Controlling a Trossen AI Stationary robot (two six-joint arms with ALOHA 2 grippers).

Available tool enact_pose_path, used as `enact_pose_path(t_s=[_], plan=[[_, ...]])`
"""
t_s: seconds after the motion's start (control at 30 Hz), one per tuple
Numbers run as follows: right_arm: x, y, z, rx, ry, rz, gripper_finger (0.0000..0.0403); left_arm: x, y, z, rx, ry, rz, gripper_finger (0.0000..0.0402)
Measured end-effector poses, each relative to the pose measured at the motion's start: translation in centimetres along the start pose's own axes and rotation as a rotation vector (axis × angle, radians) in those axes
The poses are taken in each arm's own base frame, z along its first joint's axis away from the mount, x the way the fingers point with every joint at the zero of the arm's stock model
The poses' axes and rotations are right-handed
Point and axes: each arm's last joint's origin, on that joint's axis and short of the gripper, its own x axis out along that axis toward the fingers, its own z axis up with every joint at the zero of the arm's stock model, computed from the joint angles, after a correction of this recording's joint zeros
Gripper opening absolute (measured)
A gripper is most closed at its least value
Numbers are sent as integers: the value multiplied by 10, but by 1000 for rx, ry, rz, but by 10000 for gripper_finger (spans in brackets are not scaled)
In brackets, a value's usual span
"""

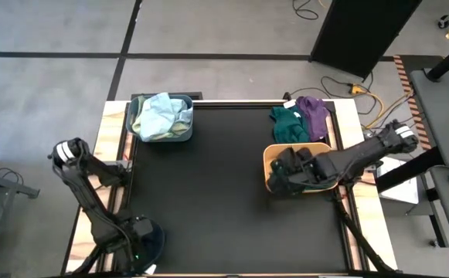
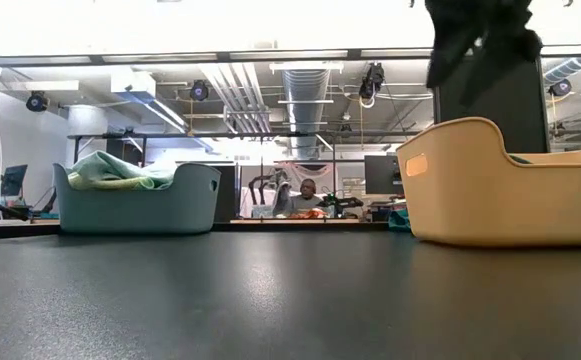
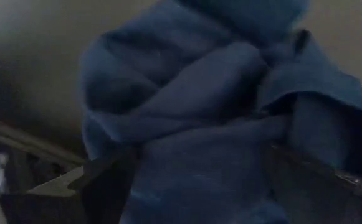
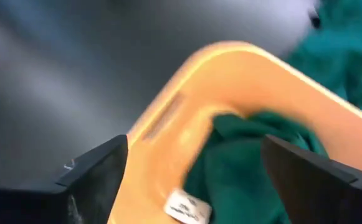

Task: Sort towels by color in basket
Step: Put the dark blue towel into the yellow bin

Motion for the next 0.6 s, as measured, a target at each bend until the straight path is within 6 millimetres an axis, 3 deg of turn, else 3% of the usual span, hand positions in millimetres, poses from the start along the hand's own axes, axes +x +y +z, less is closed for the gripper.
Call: enact_pose_path(t_s=[0.17, 0.3, 0.47, 0.6], plan=[[-9, 20, -9, -153, -101, 96, 359, 30, 0, 4, -17, -20, 42, 311], [-12, 38, -16, -229, -174, 188, 350, 51, -1, 11, -39, -9, 17, 268], [-3, 73, -28, -447, -276, 308, 338, 54, -3, 24, -65, -34, -9, 143], [6, 104, -36, -679, -389, 413, 328, 37, -3, 44, -95, -315, -39, 24]])
